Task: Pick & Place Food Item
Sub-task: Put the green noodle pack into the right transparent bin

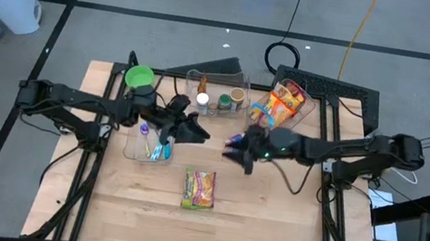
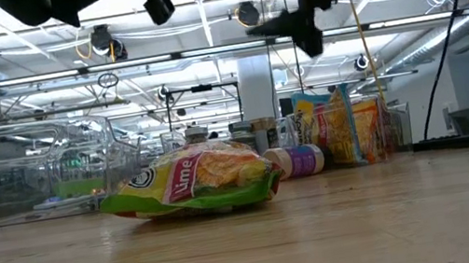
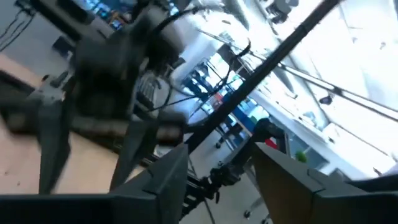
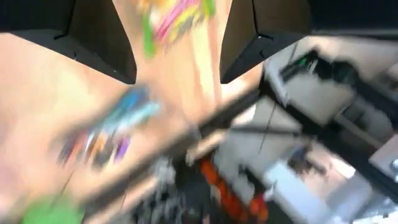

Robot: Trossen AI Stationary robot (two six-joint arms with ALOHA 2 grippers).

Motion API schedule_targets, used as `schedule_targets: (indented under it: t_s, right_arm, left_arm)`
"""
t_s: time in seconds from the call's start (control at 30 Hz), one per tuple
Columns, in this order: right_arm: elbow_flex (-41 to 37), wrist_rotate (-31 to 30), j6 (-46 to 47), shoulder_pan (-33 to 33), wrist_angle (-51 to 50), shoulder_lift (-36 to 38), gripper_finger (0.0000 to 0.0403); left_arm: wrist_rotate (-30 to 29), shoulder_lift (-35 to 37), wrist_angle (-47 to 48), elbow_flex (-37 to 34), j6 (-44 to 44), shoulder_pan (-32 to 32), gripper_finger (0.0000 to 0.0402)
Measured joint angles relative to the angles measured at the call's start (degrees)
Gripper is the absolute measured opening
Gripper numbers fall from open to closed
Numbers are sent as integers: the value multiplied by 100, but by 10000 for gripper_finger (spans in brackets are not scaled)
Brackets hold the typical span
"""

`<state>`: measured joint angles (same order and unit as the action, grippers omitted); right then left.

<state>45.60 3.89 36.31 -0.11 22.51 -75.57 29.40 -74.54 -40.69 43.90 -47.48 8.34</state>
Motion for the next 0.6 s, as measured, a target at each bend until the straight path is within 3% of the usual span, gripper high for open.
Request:
schedule_targets:
  t_s: [0.2, 0.6]
  right_arm:
    - [1, 665, 1041, 233, -176, -847, 224]
    - [-1, 997, 1761, 218, 418, -2177, 224]
  left_arm:
    - [344, 4, 17, 85, 236, 31, 208]
    - [952, 9, 171, 85, -126, 431, 209]
